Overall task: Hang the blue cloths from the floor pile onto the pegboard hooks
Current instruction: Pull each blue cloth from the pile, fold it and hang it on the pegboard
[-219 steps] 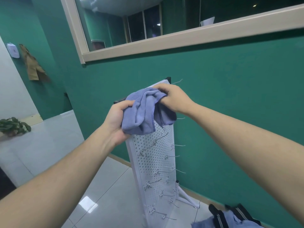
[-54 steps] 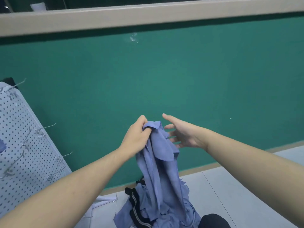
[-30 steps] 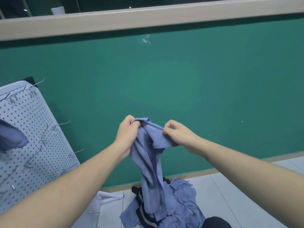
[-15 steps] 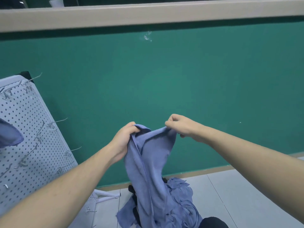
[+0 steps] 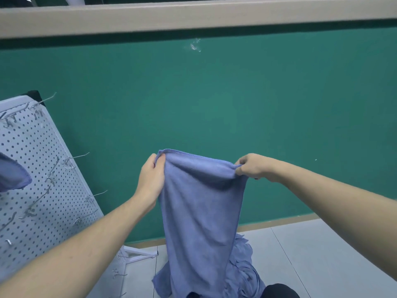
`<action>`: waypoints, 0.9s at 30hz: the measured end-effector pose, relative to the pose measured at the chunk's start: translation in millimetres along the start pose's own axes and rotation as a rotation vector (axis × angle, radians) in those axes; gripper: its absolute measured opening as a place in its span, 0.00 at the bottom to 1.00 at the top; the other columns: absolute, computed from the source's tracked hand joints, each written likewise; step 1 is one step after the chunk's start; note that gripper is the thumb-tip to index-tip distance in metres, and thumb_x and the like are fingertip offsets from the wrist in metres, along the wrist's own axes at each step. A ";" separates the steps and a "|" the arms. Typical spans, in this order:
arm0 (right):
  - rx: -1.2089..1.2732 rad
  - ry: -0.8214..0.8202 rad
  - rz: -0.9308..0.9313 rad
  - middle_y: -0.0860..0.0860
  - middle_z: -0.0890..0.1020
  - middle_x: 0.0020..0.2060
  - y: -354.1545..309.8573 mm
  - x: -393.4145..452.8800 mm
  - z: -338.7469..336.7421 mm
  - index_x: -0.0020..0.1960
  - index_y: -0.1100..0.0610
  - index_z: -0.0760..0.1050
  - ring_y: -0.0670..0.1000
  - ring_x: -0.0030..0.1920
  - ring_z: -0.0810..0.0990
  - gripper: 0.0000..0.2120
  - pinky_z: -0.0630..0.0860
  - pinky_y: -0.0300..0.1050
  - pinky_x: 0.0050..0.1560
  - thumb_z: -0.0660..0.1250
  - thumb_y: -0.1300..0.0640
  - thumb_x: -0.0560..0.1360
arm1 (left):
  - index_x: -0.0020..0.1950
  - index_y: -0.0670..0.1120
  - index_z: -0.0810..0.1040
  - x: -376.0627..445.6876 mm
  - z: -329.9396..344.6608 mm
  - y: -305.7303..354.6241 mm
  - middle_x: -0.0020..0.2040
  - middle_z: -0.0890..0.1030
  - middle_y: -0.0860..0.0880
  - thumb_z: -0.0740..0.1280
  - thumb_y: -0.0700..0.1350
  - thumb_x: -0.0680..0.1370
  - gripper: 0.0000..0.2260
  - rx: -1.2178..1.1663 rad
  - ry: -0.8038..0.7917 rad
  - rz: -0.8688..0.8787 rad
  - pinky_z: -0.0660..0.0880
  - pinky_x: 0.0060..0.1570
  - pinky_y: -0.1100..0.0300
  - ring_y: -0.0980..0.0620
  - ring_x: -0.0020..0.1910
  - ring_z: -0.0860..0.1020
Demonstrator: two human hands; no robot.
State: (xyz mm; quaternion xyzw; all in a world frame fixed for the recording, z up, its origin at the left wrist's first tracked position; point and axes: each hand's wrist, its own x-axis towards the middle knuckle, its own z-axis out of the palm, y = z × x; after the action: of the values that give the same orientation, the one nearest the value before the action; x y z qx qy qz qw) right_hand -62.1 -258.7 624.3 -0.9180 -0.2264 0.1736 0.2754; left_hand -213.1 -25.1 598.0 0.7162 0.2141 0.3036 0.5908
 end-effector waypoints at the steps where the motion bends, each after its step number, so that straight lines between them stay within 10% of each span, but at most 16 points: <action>1: 0.017 -0.002 0.006 0.53 0.74 0.38 2.0 0.9 -1.3 0.49 0.57 0.79 0.53 0.33 0.65 0.06 0.63 0.42 0.33 0.65 0.58 0.75 | 0.49 0.37 0.68 -0.6 0.8 -2.4 0.41 0.69 0.49 0.60 0.56 0.81 0.20 0.021 0.005 0.030 0.64 0.42 0.54 0.53 0.39 0.66; 9: 0.249 -0.160 0.030 0.50 0.68 0.31 20.3 4.2 -13.0 0.36 0.51 0.66 0.50 0.30 0.62 0.18 0.59 0.39 0.26 0.76 0.57 0.73 | 0.47 0.52 0.84 2.2 -4.4 -3.4 0.43 0.85 0.62 0.72 0.44 0.78 0.03 0.031 -0.074 0.126 0.73 0.44 0.75 0.67 0.42 0.80; 16: 0.411 -0.174 0.047 0.47 0.62 0.28 18.0 1.7 -12.7 0.33 0.49 0.60 0.50 0.30 0.57 0.27 0.54 0.42 0.30 0.79 0.45 0.69 | 0.42 0.46 0.79 11.2 -6.5 -8.9 0.38 0.77 0.55 0.69 0.50 0.80 0.10 -0.069 0.072 0.013 0.69 0.37 0.66 0.61 0.34 0.72; 27: 0.537 -0.069 0.023 0.48 0.64 0.28 -8.4 -11.1 -8.0 0.34 0.50 0.65 0.47 0.27 0.59 0.14 0.55 0.38 0.26 0.63 0.57 0.77 | 0.46 0.46 0.82 6.3 2.6 -6.0 0.39 0.83 0.49 0.70 0.42 0.78 0.02 -0.220 -0.122 -0.329 0.79 0.47 0.54 0.49 0.41 0.79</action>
State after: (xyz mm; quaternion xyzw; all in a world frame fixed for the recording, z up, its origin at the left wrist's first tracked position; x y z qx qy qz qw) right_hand -70.5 -261.6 637.7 -0.8081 -0.1712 0.2618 0.4992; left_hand -206.5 -21.5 593.0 0.6200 0.2575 0.1805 0.7188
